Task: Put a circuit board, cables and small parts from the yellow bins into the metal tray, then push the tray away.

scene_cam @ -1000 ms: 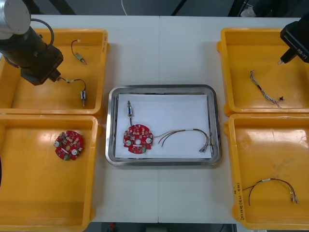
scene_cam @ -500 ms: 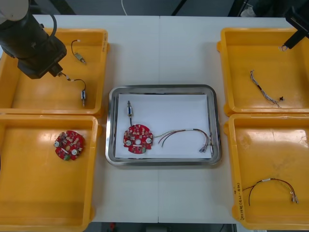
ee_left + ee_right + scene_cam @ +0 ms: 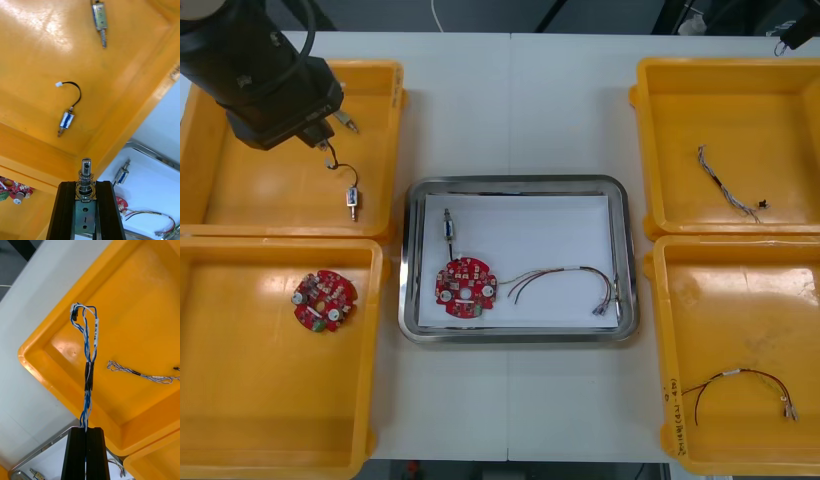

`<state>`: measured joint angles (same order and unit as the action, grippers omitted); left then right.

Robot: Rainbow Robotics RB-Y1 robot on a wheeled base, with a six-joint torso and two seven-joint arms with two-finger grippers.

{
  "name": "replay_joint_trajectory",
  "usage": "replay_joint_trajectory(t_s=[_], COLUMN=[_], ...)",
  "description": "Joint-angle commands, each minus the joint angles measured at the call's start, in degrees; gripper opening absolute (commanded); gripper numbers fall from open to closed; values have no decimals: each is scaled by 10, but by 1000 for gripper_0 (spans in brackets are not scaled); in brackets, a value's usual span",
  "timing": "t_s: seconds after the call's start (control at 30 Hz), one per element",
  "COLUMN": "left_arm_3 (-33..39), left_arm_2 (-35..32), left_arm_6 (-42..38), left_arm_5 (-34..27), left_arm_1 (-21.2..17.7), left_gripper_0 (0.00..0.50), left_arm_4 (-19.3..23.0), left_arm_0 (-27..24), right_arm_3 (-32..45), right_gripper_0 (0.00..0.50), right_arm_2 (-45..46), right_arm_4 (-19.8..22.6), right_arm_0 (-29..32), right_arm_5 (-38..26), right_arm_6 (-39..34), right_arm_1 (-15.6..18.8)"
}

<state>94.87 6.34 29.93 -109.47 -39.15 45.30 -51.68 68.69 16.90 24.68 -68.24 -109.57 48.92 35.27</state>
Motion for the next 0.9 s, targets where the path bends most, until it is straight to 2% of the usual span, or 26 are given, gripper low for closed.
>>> replay_joint_trajectory(t_s=[0.03, 0.37, 0.6, 0.73, 0.9], left_arm_3=[45, 80, 87, 87, 87], left_arm_2=[5, 30, 29, 29, 29], left_arm_6=[41, 51, 67, 72, 73], left_arm_5=[-5, -5, -5, -5, -5], left_arm_1=[-24, -24, -26, -25, -25], left_gripper_0=[0, 0, 0, 0, 1], left_arm_4=[29, 43, 51, 51, 51], left_arm_0=[-18, -18, -17, -17, -17], right_arm_3=[96, 232, 283, 326, 385], right_gripper_0=[0, 0, 0, 0, 0], right_arm_2=[-37, -108, -133, -170, -209], right_arm_4=[28, 72, 166, 227, 279], right_arm_0=[50, 117, 124, 124, 130], right_arm_5=[-4, -4, -4, -4, -4], right_arm_6=[31, 42, 53, 63, 72], right_arm_1=[2, 4, 13, 31, 46])
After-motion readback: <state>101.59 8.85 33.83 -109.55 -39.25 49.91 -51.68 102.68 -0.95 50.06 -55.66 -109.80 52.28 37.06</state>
